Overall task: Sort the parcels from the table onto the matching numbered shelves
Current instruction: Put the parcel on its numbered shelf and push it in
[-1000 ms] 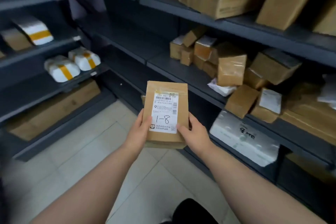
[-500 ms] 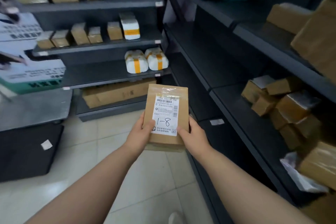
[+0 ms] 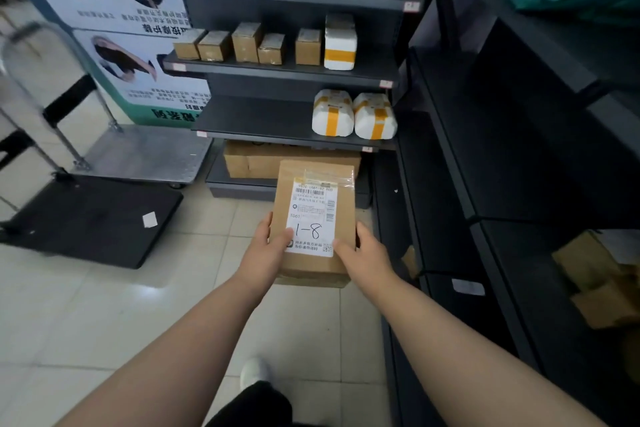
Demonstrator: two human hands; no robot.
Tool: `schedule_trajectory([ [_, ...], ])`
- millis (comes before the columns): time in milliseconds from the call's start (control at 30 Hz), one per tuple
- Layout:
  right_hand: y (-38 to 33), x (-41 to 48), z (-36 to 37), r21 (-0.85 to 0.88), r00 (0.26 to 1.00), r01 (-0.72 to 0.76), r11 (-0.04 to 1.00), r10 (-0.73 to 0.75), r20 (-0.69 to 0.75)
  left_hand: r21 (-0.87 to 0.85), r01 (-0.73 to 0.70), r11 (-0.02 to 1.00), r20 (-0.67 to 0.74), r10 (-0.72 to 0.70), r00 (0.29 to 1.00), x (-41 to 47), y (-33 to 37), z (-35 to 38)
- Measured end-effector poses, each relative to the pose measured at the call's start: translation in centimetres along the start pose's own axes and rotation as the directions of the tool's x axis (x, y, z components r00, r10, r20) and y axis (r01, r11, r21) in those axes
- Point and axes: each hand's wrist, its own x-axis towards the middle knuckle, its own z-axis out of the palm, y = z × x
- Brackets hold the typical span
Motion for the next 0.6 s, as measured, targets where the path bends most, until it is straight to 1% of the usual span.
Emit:
schedule_trajectory([
  [233,-2.8,6.4,3.3,-0.027,0.999,0.003,1.0,-0.002,0.05,-0.047,0.035,0.998,-0.06,-0.038,0.997,5.7,0.3,-3.1],
  [400,-6.2,11.9,7.9,-0.018,0.999,0.02,1.0,-0.02,0.037,-0.067,0.04,0.997,-0.079,-0.046,0.996,11.3,1.6,-7.3],
  [500,-7.8,15.0,11.1,0.021,1.0,-0.001,1.0,0.0,0.025,-0.048,0.032,0.998,-0.065,-0.035,0.997,15.3,2.9,-10.6],
  [600,-9.0,18.1,14.2,0.04,1.0,-0.022,0.999,0.022,-0.002,-0.029,0.029,0.999,-0.005,-0.029,1.0,19.0,3.6,-13.8],
])
